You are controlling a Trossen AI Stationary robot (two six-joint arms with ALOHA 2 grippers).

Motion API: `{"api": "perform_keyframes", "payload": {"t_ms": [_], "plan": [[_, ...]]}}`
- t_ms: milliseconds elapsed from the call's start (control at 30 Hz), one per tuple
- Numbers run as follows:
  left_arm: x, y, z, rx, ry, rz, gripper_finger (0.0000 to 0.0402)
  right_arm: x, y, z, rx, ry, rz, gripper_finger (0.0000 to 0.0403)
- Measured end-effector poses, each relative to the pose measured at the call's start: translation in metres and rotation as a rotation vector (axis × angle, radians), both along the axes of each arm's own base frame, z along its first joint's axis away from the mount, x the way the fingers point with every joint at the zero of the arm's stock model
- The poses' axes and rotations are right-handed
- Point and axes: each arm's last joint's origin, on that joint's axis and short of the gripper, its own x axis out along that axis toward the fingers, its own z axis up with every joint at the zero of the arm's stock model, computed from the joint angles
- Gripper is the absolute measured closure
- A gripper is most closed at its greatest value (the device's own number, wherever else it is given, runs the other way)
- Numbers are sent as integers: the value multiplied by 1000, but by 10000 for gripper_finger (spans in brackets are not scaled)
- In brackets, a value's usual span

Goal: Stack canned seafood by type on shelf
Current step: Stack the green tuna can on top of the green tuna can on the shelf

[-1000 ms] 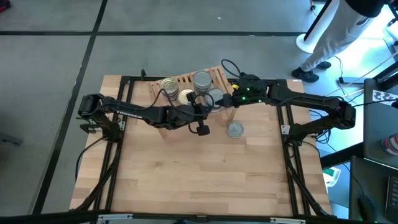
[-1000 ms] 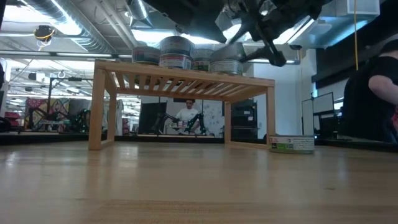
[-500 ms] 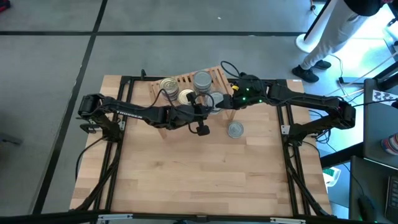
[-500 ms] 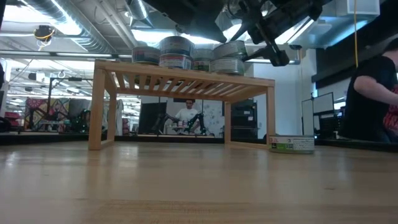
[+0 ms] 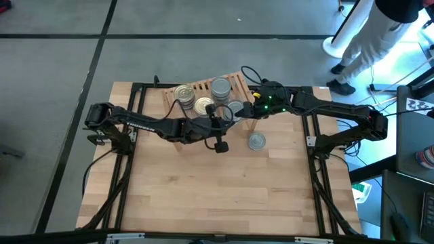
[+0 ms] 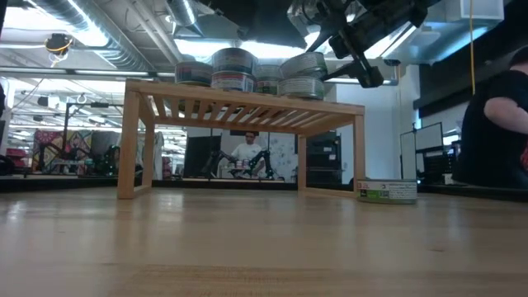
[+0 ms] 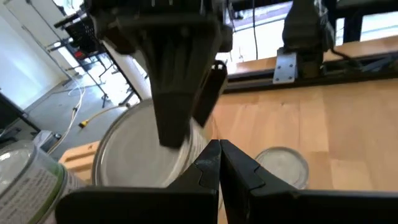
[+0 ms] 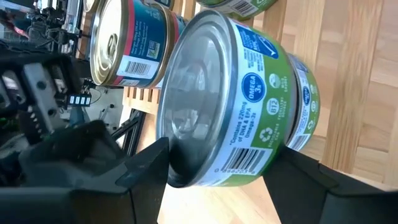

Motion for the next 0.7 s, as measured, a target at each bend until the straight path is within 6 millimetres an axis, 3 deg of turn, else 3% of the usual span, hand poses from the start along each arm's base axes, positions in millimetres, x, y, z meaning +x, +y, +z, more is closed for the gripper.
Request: {"api": "perform_keyframes", "payload": {"t_ms": [167,433,700], "plan": [[4,-2,2,-1,-54,-5,401,0,0,0,-1,-1,0,158],[17,-3,-16,12,-53,-9,401,0,0,0,3,-3,7,158],[21,5,-19,37,-68,6,401,0,1,0,24,-11,40,158]]}}
